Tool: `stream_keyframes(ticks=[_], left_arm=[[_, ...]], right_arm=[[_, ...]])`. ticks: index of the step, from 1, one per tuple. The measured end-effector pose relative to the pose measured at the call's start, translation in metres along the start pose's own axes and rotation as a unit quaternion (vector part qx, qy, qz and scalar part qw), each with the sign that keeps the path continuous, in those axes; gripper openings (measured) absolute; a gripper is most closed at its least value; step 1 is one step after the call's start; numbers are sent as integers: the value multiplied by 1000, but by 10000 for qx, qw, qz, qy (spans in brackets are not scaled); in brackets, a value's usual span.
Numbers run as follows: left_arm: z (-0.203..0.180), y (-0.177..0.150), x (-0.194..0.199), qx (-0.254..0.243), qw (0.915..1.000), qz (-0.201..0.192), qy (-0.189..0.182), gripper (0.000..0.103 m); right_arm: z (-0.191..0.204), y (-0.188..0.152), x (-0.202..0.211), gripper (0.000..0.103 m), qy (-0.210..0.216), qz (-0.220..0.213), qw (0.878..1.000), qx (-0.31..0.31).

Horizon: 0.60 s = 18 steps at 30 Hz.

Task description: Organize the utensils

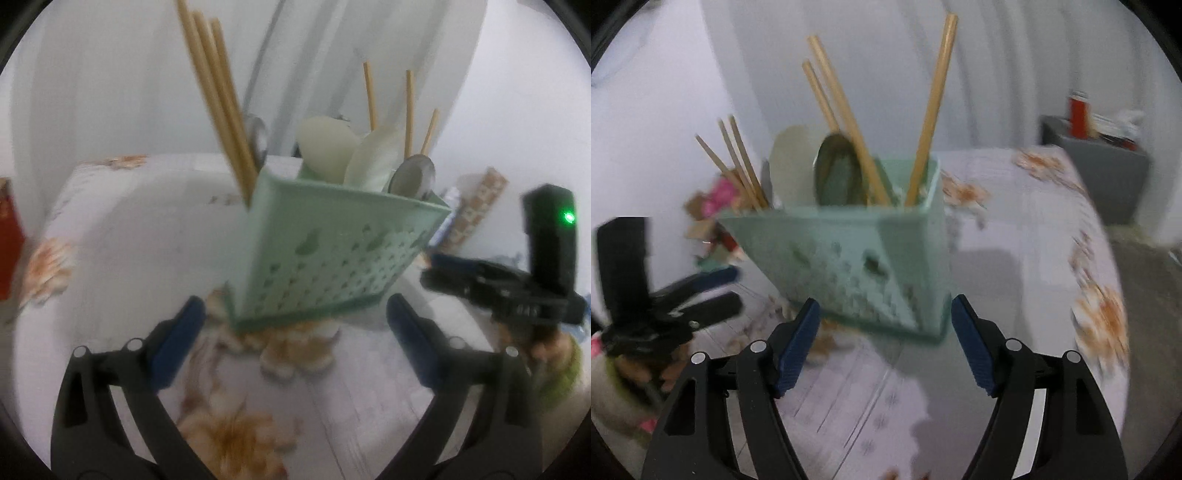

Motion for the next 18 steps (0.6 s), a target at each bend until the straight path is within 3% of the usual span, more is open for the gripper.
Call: stream_keyframes(ticks=[2, 5, 10, 15, 18], left_arm=[[-6, -6, 13, 49, 9996, -4, 264, 94], [-17, -17, 39, 288, 9975, 51, 637, 94], [-25, -22, 80, 629, 9935, -177, 933, 94], [-33, -20, 97, 416, 9843, -446, 1656, 95], [-33, -15, 105, 312, 9767, -422, 2082, 95]], right_arm=[[15, -14, 8, 79, -307, 126, 9994, -62], [35, -30, 22, 83, -408, 149, 9988, -223], [64, -40, 49, 93, -853, -78, 9962, -151], [76, -45, 68, 97, -1276, -346, 9912, 7], [79, -47, 75, 97, -1264, -429, 9910, 7]])
Point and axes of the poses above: each gripper's, at about its wrist camera, not at the fingertips, and x roughly against the way its jaws point, z to its left, y to its top, the point moved 3 cm from there along -x, roughly the way its jaws point, and after that the axes turned 2 degrees about -x, right-handed, at the moved point
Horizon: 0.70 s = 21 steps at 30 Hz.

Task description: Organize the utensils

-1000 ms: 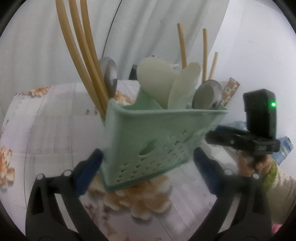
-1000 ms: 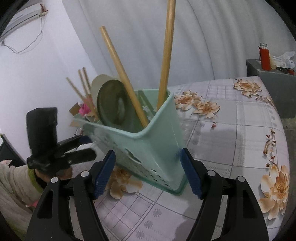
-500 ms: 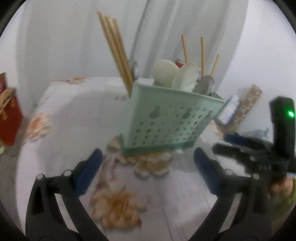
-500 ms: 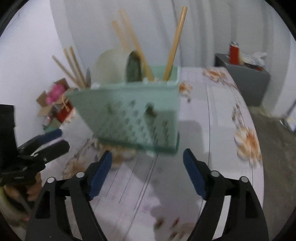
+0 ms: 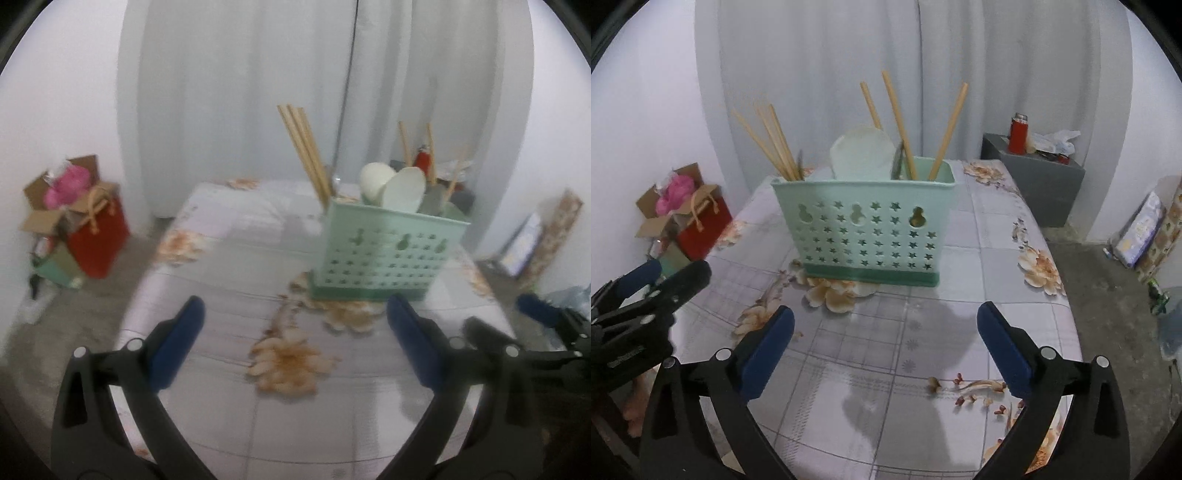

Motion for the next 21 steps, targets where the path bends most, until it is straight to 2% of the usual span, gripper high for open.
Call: stream_keyframes(ticks=[4, 7, 12, 16, 21], left_arm=[[5, -1, 0, -105, 9986, 109, 504, 95], [9, -1, 3, -237, 9954, 12, 931, 95], [17, -1, 7, -170, 9893, -39, 1448, 95], [20, -3, 10, -128, 9870, -43, 1603, 95], [25, -12, 8, -207, 9858, 163, 1658, 95]], right_arm=[[-3, 2, 6, 97, -135, -28, 9999, -53], [-6, 5, 12, 97, -351, -141, 9993, -27], [-10, 6, 16, 97, -660, -120, 9977, -44], [-13, 6, 25, 97, -845, -214, 9961, -123], [-17, 6, 30, 97, -873, -253, 9957, -199]])
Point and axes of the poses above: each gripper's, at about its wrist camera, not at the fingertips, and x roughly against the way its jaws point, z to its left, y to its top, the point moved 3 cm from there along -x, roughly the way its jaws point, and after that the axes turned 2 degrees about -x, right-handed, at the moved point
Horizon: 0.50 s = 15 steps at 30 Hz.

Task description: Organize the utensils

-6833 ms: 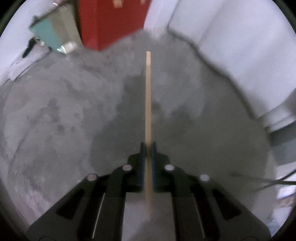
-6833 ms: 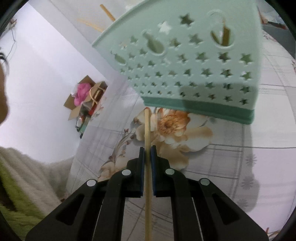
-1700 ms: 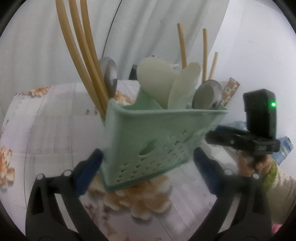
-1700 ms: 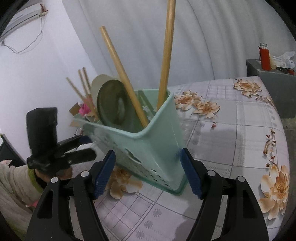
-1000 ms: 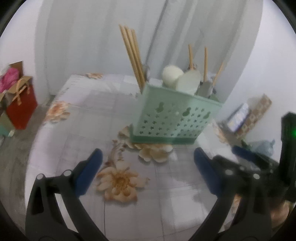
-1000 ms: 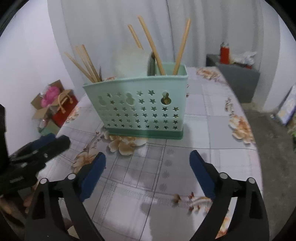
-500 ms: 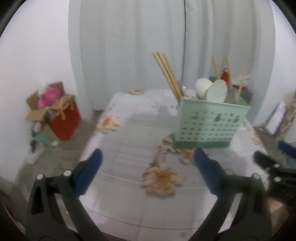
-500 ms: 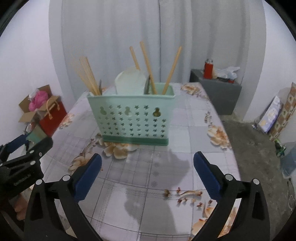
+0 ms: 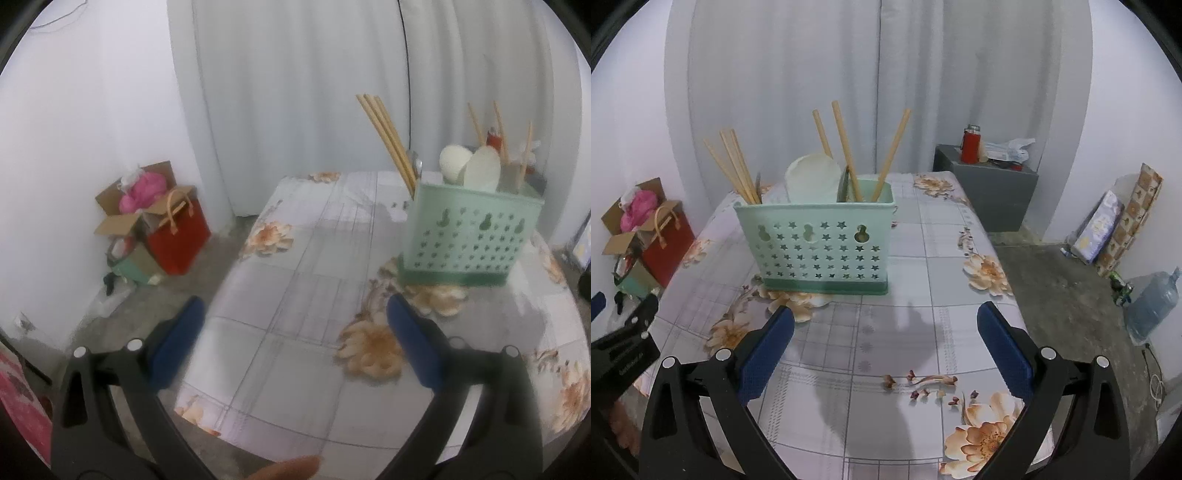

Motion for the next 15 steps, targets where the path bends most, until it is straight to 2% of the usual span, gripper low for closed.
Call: stream_keyframes(ticks=[5, 9, 15], left_arm=[[9, -7, -12, -13, 9997, 251, 65, 95], [22, -11, -16, 111, 9992, 288, 258, 95], [24, -19, -16, 110, 9989, 413, 178, 95]], right_arm=[[2, -4, -2, 96, 116, 107, 9999, 8], [4, -3, -1, 97, 5, 31, 10000, 89], [10, -9, 0, 96, 68, 151, 9998, 133]])
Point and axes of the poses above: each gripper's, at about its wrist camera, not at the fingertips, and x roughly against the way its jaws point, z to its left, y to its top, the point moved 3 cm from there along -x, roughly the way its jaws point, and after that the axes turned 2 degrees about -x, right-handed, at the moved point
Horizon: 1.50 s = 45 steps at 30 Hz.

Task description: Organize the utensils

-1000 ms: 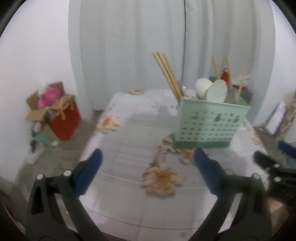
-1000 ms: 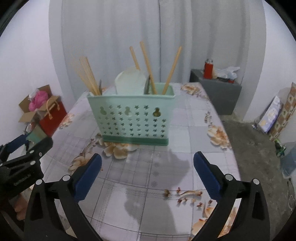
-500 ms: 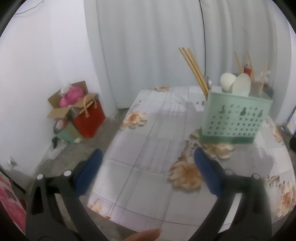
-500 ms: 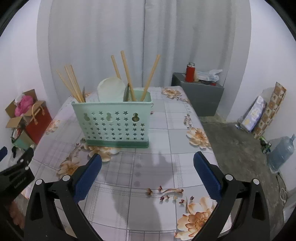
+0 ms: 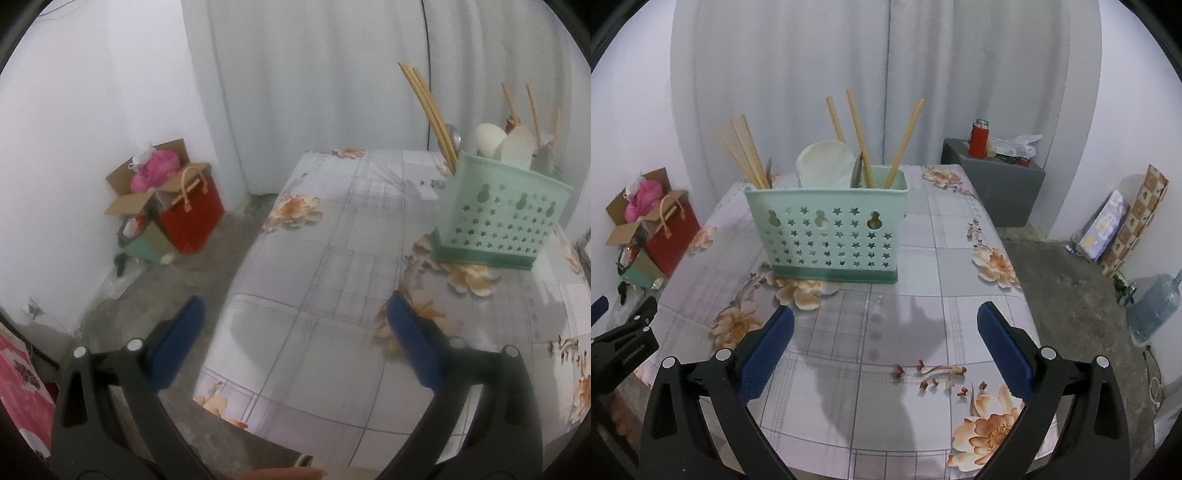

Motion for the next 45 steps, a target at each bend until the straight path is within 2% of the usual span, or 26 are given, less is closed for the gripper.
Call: stream_keyframes(ticks=[6, 9, 15, 19, 29, 45], left_arm=[[-2, -3, 1, -87, 9999, 37, -85, 95], [1, -4, -1, -79, 9994, 246, -239, 95], [-1, -8, -5, -262, 9990, 292, -217, 95], [2, 1, -5, -262, 9996, 87, -16, 95], [-8, -1, -9, -397, 9989, 220, -132, 95], [-10, 0, -9, -369, 9989, 185, -211, 95]], right_arm=[[-2, 0, 1, 96, 31, 15, 10000, -25], [-3, -1, 0, 96, 91, 87, 9999, -43], [-12, -6, -8, 96, 127, 225, 9996, -138], [-15, -1, -10, 96, 24, 135, 9998, -109], [-18, -16, -18, 96, 80, 401, 9984, -397], [-15, -12, -8, 96, -35, 231, 9994, -270]])
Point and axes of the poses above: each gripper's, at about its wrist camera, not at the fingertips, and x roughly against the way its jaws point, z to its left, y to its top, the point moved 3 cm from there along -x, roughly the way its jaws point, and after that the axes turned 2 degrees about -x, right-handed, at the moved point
